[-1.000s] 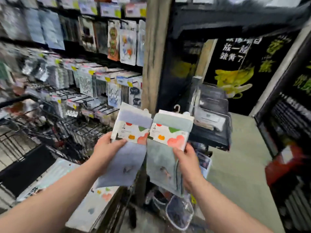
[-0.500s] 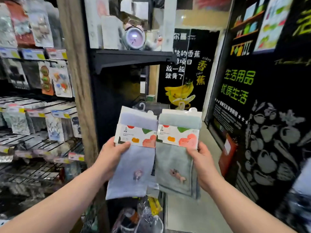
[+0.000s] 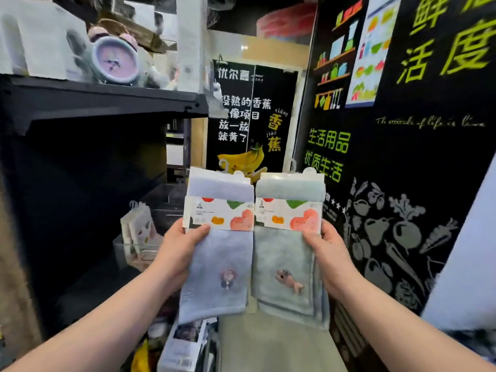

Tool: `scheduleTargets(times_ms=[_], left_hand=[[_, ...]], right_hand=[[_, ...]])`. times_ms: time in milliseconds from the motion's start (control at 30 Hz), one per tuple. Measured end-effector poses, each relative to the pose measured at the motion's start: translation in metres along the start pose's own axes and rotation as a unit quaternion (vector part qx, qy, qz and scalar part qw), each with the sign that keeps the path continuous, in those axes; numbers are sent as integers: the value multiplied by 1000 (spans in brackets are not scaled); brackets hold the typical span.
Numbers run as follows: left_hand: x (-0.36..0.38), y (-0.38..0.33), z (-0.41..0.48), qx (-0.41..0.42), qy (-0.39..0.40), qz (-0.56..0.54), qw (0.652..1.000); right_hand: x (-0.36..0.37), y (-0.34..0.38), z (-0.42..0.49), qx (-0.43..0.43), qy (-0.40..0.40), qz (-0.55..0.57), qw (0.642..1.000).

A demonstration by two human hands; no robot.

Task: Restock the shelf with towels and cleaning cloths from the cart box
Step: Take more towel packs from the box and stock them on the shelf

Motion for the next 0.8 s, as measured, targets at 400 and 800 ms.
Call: scheduleTargets(times_ms=[400, 800], left_hand=[[53, 21, 114, 13, -33, 8, 999], [76, 39, 141, 77, -253, 27, 964]], right_hand=[[-30, -41, 153, 14, 32, 21, 999], [-17, -57, 284, 19, 253, 46, 966]])
Point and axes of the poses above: each hand's wrist, its own z-axis towards the middle knuckle, its own x-axis out of the palm, y = z × x, the point moved 5 cm from there along z, towards the middle knuckle, and after that the axes turned 3 degrees about y, right-handed, at the moved point
